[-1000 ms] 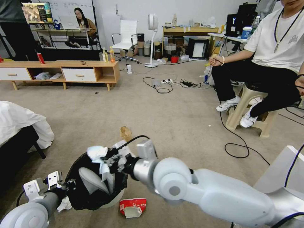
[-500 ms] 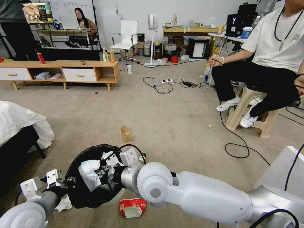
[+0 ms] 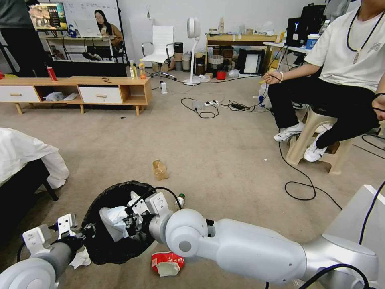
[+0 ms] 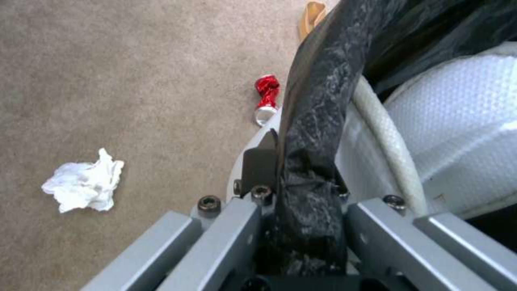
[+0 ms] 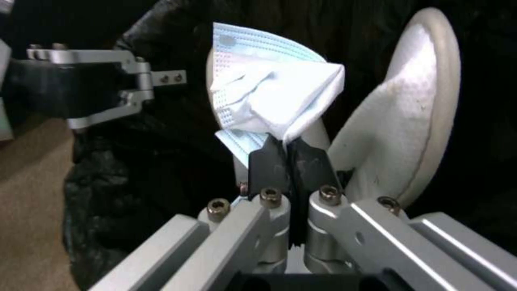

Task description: Pick up the trash bin and place the garbage on the floor into it.

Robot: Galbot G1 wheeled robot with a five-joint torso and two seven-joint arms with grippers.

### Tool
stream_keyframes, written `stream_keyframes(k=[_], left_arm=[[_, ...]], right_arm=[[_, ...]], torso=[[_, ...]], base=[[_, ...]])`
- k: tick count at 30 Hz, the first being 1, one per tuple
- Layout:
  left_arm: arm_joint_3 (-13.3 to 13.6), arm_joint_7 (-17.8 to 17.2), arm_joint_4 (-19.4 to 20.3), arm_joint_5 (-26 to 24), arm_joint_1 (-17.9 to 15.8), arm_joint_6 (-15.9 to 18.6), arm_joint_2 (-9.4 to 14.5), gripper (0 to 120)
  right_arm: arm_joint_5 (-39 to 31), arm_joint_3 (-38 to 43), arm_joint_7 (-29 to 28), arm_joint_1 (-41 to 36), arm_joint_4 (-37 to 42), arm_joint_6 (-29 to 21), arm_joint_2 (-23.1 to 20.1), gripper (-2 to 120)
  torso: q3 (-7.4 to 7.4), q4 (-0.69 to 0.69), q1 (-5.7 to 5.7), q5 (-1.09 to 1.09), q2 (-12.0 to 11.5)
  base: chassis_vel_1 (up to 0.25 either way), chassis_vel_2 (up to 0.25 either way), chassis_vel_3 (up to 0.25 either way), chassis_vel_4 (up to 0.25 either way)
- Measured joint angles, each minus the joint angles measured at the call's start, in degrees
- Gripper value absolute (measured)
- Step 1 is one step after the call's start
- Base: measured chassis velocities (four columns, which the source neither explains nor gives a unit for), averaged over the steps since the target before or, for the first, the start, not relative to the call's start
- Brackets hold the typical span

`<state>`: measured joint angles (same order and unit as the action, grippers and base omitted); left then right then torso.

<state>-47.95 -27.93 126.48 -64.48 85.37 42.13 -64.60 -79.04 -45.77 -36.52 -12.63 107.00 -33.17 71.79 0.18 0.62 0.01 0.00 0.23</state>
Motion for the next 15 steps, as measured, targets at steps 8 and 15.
stream_keyframes(k=[8,15], left_arm=[[-0.1,0.2,0.4,0.0,0.3,0.0,-0.1,2],[-0.1,0.3,0.3,0.0,0.3,0.0,-0.1,2]], right_arm=[[1.0,-0.1,0.0,-1.0,-0.9,0.0,-0.1,0],[1.2,-0.1,-0.1,-1.8,-0.8,0.3,-0.3,11]], torso=[[0.00,0.00,0.00,0.00,0.0],[0.00,0.00,0.00,0.00,0.0]], base=[[0.000,0.000,0.000,0.000],[0.000,0.000,0.000,0.000]])
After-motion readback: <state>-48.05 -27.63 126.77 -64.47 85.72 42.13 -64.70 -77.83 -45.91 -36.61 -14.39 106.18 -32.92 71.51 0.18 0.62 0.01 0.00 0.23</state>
